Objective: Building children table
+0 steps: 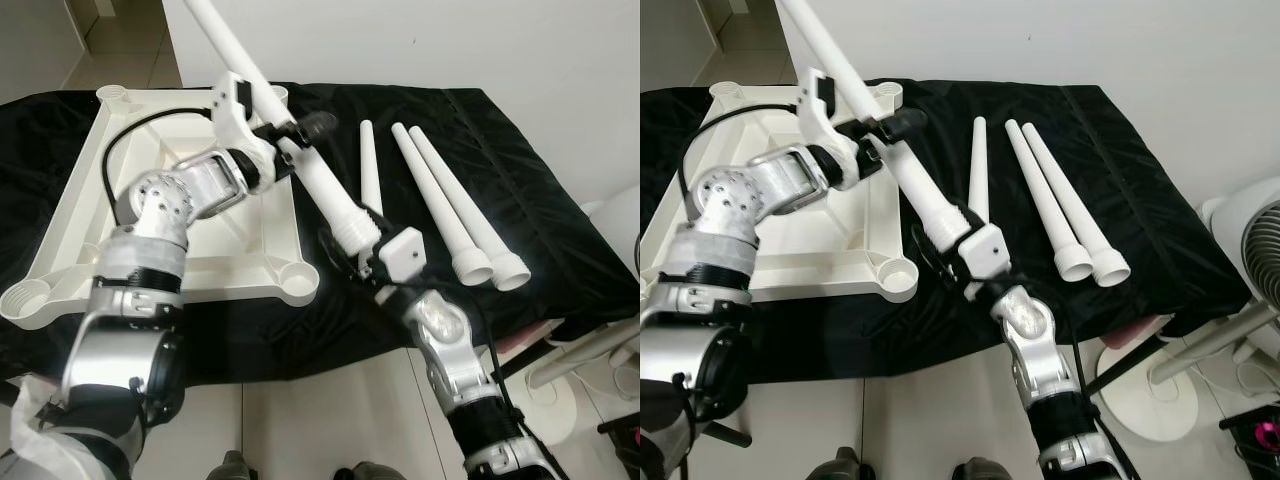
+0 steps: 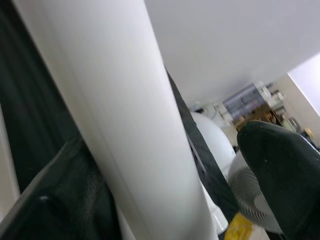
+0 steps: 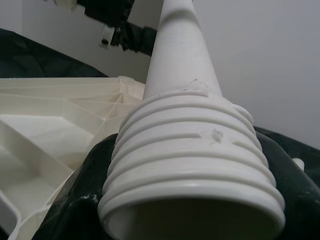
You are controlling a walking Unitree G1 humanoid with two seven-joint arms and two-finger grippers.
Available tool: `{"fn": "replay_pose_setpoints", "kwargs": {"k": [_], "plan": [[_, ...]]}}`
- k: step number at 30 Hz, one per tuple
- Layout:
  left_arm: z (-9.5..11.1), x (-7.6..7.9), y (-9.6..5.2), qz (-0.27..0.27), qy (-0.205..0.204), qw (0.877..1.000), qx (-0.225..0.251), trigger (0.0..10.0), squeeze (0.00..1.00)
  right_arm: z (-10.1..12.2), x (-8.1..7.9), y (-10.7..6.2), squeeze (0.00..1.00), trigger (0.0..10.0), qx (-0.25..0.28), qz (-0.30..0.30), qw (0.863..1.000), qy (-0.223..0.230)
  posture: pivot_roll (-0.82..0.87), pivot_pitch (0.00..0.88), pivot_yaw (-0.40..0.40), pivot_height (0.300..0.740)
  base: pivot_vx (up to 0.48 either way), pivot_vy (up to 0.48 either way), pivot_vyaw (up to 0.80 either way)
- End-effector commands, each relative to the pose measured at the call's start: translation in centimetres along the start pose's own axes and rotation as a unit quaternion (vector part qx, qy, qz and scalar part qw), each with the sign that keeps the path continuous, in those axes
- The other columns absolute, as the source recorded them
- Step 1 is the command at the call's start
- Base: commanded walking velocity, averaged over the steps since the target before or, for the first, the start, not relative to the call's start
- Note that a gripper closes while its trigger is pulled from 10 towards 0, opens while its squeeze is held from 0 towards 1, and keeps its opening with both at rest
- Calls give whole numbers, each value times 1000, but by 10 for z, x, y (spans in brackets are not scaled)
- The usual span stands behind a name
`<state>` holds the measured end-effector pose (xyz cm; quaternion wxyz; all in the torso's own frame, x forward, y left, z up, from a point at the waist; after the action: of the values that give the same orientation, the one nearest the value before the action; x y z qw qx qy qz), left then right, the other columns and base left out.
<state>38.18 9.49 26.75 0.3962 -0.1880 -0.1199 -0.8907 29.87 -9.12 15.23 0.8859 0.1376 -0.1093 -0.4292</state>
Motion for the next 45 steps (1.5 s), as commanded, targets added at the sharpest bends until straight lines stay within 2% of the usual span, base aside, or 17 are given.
{"fn": "replay_pose_setpoints", "kwargs": {"k": [1,6,8,9,23,24,28,29,31,32,34,36,40,41,42,43,45], "plan": [[13,-1,0,-25,5,1000,16,10000,0,1,-5,-3,0,10000,6,10,1000,-4,-61,3,19,740,0,0,0],[35,-13,0,-1,-5,999,38,10000,0,-4,-9,-9,0,10000,-2,11,1000,-6,-66,5,28,740,0,0,0],[35,-13,0,-1,-7,999,39,10000,0,-4,-9,-9,0,10000,-2,12,1000,-8,-66,5,28,740,0,0,0],[34,-12,1,-3,-9,999,37,0,0,-4,-9,-9,0,10000,-2,13,1000,-9,-65,1,33,740,0,0,0],[32,-2,8,-47,-37,998,34,0,0,-3,-9,-5,0,10000,5,15,1000,-13,-57,0,37,740,0,0,0],[33,-2,9,-42,-39,998,34,7882,0,-1,-6,-3,1000,10000,9,9,1000,-1,-50,0,28,740,0,0,0],[36,-3,9,-33,-39,998,33,7882,0,1,-3,0,1000,10000,16,1,1000,14,-50,0,28,740,0,0,0],[37,-2,10,-33,-39,998,33,10000,0,2,-3,1,1000,10000,17,1,1000,14,-47,0,32,740,0,0,0],[41,-2,10,-35,-42,998,41,10000,0,3,-2,1,1000,10000,18,2,1000,21,-44,0,29,740,0,0,0],[47,-1,9,-36,-45,997,54,10000,0,4,1,2,1000,10000,18,-5,1000,18,-42,32,24,740,0,0,0],[60,0,7,-21,-7,996,84,10000,0,10,10,5,1000,10000,26,-30,998,42,-52,24,18,740,0,0,0],[63,1,6,-15,13,996,90,10000,0,11,13,6,1000,10000,29,-40,997,53,-52,24,18,740,0,0,0],[65,3,5,-14,27,995,96,10000,0,12,14,7,1000,10000,30,-46,996,64,-54,22,19,740,0,0,0],[68,5,4,-3,60,992,108,10000,0,13,15,9,47,10000,23,-53,996,70,-53,21,19,740,0,0,0],[70,7,3,3,81,990,117,10000,0,13,15,11,47,10000,18,-56,996,74,-53,21,19,740,0,0,0],[72,9,3,9,100,987,127,10000,0,13,15,13,0,10000,10,-59,995,75,-55,20,19,740,0,0,0],[75,12,2,12,126,982,138,10000,0,9,17,15,0,10000,-15,-68,995,70,-56,23,14,740,0,0,0]]}}
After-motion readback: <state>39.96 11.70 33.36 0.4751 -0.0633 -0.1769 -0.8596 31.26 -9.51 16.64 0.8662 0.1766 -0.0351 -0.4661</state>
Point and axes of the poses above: a point about 5 cm out from each wrist's last joint towards the gripper, its own y axis pointing out of the wrist towards the gripper, its own z axis along the axis of the wrist's last joint, x = y × z, the point moved 1 cm from there along y, pointing out of the wrist towards the gripper, and after that the axes turned 15 degrees about y, right-handed, at the moved point
